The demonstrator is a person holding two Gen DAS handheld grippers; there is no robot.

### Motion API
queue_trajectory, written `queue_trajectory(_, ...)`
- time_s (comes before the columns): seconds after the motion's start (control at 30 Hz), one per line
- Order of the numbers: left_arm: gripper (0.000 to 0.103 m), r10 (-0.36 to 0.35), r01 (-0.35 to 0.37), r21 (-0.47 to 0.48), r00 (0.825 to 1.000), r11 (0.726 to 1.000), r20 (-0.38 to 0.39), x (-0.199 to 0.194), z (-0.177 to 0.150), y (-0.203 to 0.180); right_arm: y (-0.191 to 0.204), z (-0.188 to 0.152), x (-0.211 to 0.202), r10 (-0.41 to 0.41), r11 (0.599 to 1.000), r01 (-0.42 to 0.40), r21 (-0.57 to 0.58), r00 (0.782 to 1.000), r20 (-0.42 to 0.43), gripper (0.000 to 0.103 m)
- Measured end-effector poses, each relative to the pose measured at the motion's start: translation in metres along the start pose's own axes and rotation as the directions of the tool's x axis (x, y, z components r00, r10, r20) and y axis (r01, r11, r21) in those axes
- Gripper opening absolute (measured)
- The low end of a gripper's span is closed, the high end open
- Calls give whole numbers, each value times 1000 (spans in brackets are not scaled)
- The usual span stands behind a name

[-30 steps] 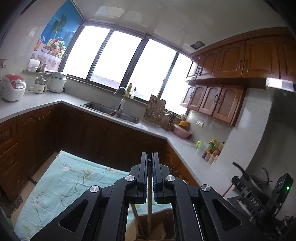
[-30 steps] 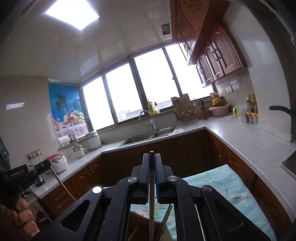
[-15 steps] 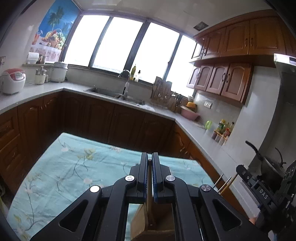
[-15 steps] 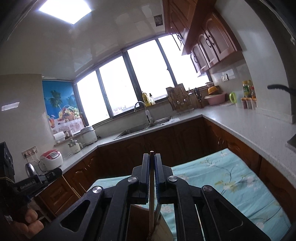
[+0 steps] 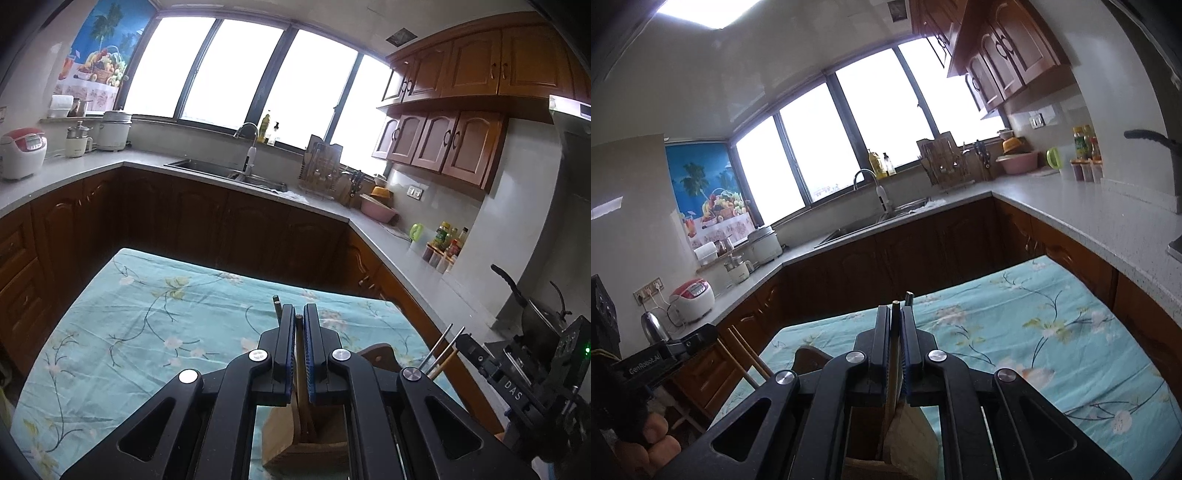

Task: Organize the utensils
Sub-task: 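Lower both chopsticks into the caddy and open both tools, then move both open tools back down to the remaining utensils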

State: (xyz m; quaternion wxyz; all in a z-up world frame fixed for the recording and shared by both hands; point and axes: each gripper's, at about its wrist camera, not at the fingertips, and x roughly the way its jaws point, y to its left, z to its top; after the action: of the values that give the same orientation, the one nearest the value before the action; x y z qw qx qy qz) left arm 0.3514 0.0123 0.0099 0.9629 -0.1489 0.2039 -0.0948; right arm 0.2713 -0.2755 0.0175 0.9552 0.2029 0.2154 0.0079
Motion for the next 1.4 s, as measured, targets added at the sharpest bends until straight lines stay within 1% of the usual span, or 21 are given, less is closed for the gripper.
queue_trajectory(0.23, 8, 1, -1, 0, 1000, 1000, -16, 1, 0, 2, 1, -1, -2, 5, 1000, -5, 5, 1000, -21, 11)
queue_trajectory(0.27, 10, 3, -3, -1, 1000, 1000, -17, 1, 1, 2, 2, -1, -2, 5, 1000, -4, 6, 1000, -23, 14)
queue_trajectory(0.33, 21, 4, -4, -4, 1000, 1000, -16, 0, 0, 3, 2, 0, -4, 4, 1000, -4, 6, 1000, -21, 24)
queue_trajectory(0.37, 22, 7, -7, -5, 1000, 1000, -10, -1, -1, 3, 2, 0, -4, 6, 1000, -6, 8, 1000, -19, 32)
queue_trajectory(0.4, 23, 10, -10, -4, 1000, 1000, -8, -2, -1, 3, 2, 0, -4, 8, 1000, -8, 10, 1000, -17, 37)
queue_trajectory(0.47, 25, 8, -8, -6, 1000, 1000, -12, -4, 0, 3, 3, -1, -5, 5, 1000, -5, 8, 1000, -17, 37)
queue_trajectory(0.5, 31, 9, -9, -8, 1000, 1000, -14, -4, -1, 3, 3, -1, -6, 5, 1000, -4, 9, 1000, -18, 39)
queue_trajectory(0.53, 41, 9, -10, -12, 1000, 1000, -18, -6, -1, 4, 2, -1, -7, 4, 1000, -4, 13, 1000, -19, 41)
queue_trajectory(0.57, 45, 10, -10, -16, 1000, 1000, -18, -9, -2, 4, 2, -1, -8, 6, 1000, -6, 17, 1000, -19, 47)
queue_trajectory(0.63, 62, 9, -10, -21, 1000, 1000, -18, -13, -3, 6, 2, -1, -11, 10, 1000, -9, 24, 1000, -17, 63)
queue_trajectory(0.67, 68, 14, -15, -24, 1000, 1000, -19, -17, -4, 7, 2, -1, -15, 13, 1000, -13, 26, 1000, -14, 67)
queue_trajectory(0.7, 82, 21, -22, -29, 1000, 999, -21, -19, -6, 8, 2, -2, -18, 13, 1000, -13, 27, 1000, -11, 75)
queue_trajectory(0.73, 86, 30, -31, -35, 999, 999, -20, -24, -8, 10, 2, -2, -20, 12, 1000, -11, 28, 1000, -10, 84)
queue_trajectory(0.8, 87, 32, -33, -39, 999, 999, -16, -34, -13, 12, 2, -4, -28, 14, 999, -14, 31, 1000, -7, 92)
queue_trajectory(0.87, 90, 36, -37, -42, 999, 998, -25, -46, -20, 15, 3, -6, -33, 22, 999, -21, 31, 1000, -9, 93)
queue_trajectory(0.97, 91, 42, -44, -51, 998, 998, -37, -62, -30, 18, 5, -14, -44, 37, 998, -36, 42, 999, -25, 99)
queue_trajectory(1.07, 92, 59, -62, -53, 997, 997, -55, -77, -40, 20, 8, -25, -53, 50, 998, -49, 40, 998, -43, 99)
queue_trajectory(1.17, 92, 71, -76, -64, 995, 995, -73, -90, -42, 24, 12, -34, -63, 60, 998, -59, 25, 996, -60, 99)
queue_trajectory(1.4, 92, 100, -108, -67, 988, 992, -119, -125, -58, 30, 21, -53, -88, 50, 999, -50, 0, 995, -92, 99)
